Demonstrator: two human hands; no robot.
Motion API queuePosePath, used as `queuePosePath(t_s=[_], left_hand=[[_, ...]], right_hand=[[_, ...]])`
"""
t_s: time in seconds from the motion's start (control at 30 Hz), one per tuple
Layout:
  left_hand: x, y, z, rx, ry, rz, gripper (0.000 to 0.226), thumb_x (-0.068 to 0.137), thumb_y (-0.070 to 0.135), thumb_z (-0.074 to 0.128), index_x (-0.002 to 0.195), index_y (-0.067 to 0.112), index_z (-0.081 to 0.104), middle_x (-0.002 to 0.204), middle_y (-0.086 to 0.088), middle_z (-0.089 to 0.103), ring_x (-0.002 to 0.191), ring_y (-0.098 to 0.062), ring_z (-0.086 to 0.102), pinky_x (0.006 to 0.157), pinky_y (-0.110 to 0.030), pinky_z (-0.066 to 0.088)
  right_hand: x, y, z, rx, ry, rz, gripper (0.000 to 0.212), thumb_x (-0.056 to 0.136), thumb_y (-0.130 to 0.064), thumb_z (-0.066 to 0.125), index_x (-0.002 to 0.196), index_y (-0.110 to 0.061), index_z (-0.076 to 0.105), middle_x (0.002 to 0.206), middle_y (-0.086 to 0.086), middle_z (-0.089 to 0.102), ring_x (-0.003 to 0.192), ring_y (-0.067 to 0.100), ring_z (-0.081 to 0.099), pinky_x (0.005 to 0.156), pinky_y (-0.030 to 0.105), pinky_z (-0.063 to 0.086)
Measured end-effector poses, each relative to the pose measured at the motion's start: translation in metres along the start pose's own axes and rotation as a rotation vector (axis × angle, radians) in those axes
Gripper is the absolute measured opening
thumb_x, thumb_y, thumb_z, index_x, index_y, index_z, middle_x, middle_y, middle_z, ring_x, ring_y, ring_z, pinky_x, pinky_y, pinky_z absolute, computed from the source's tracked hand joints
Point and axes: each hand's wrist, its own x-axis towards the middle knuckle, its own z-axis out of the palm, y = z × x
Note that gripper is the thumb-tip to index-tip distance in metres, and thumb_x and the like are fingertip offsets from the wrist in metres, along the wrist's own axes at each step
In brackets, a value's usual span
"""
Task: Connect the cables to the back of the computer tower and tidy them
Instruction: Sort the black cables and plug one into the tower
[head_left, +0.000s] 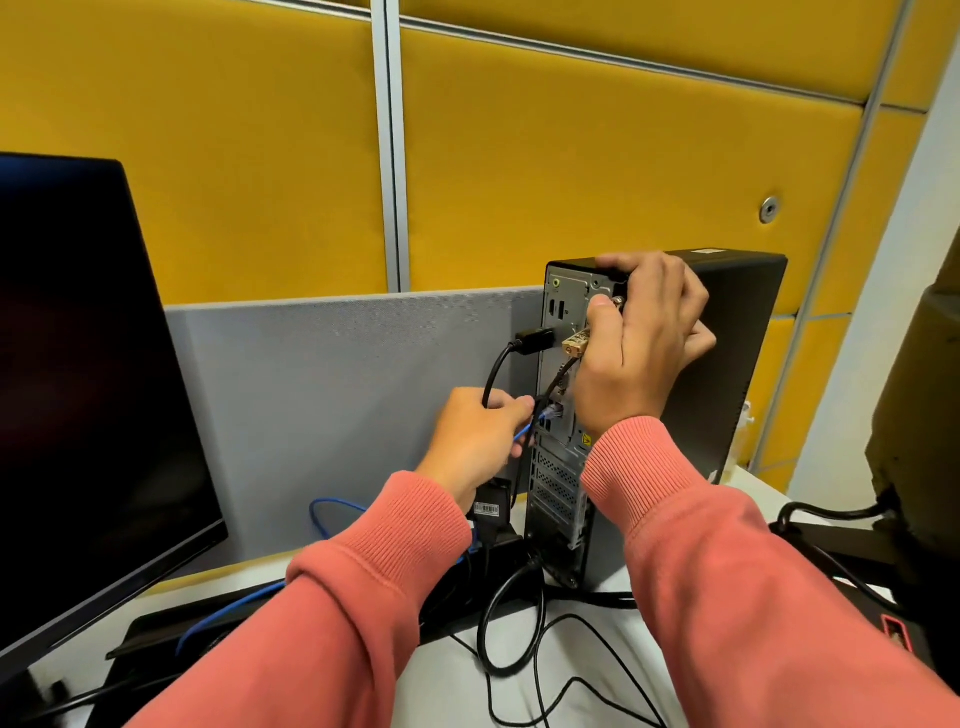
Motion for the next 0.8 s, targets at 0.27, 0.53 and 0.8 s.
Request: queuePosePath(t_s=[0.27,0.53,0.8], left_hand=[[-0.003,-0.003,-0.002,0.040,-0.011,0.053,0.034,0.102,0.030,0.059,0.092,0.001,0.073,0.086,-0.014,0.076,0.071,-0.014,0.062,0.072,-0.029,0.050],[-0.027,-0.014,-0.028,0.263,0.062,0.262,0.016,0.094,0.023,0.068,0.081,0.017,0.074,0.077,-0.009,0.072,0.066,-0.013,0.057,0.068,-0.035,0.053],[-0.069,-0.006,-0.065,0.507,-0.003,0.282,0.036,0.085,0.018,0.081,0.119,0.023,0.070,0.098,0.004,0.074,0.099,-0.012,0.069,0.100,-0.037,0.054]], right_hand=[[0.000,0.000,-0.002,-0.009,-0.010,0.014,0.025,0.086,-0.023,0.050,0.110,-0.027,0.059,0.117,-0.013,0.052,0.128,0.012,0.038,0.094,0.047,0.031],[0.000,-0.009,-0.002,-0.028,-0.030,0.059,0.025,0.084,-0.021,0.046,0.108,-0.024,0.056,0.122,-0.004,0.054,0.132,0.018,0.039,0.101,0.054,0.032],[-0.005,-0.031,-0.024,-0.020,-0.185,0.176,0.036,0.091,-0.020,0.045,0.126,-0.023,0.053,0.150,-0.002,0.044,0.151,0.018,0.019,0.119,0.052,0.020]])
